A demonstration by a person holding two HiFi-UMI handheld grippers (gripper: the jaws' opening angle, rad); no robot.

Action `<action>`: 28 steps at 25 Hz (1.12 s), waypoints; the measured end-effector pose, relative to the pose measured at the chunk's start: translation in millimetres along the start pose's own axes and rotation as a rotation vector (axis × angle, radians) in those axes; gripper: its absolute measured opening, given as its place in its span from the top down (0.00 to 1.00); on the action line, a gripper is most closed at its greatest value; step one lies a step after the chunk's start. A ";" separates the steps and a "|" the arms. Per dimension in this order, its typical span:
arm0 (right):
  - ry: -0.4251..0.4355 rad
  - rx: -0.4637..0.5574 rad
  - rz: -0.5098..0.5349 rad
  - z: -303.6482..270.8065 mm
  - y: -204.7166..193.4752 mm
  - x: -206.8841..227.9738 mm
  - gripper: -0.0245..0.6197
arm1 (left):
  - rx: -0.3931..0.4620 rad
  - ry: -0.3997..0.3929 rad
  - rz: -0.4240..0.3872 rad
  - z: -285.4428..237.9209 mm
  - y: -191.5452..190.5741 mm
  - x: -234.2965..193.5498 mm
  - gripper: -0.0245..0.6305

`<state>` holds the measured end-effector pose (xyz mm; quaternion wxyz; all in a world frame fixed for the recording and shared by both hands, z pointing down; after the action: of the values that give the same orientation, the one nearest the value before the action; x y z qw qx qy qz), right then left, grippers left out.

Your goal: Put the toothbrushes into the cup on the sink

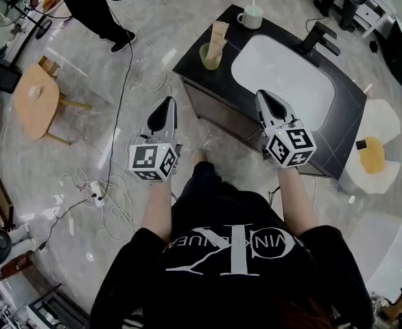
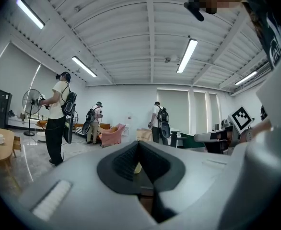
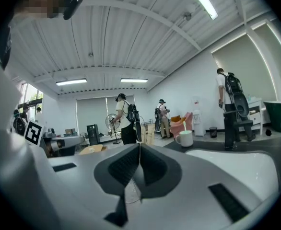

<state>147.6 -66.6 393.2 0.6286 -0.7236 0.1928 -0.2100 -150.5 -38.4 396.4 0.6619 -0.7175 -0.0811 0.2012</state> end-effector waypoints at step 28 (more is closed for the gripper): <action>0.012 0.037 0.023 47.6 0.9 -11.5 0.94 | 0.021 -0.002 -0.010 33.5 -3.8 29.5 0.94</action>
<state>164.0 -21.1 385.9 0.6430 -0.7085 0.2008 -0.2104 -136.5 4.0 393.3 0.6704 -0.7099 -0.0832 0.1992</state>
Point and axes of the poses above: the fingertips, and each gripper's own axes: z backward along the fingers, x to its right, y out of its top, the point moved 8 cm from there along z, backward along the fingers, and after that the axes turned 6 degrees about z, right-handed, at the moved point
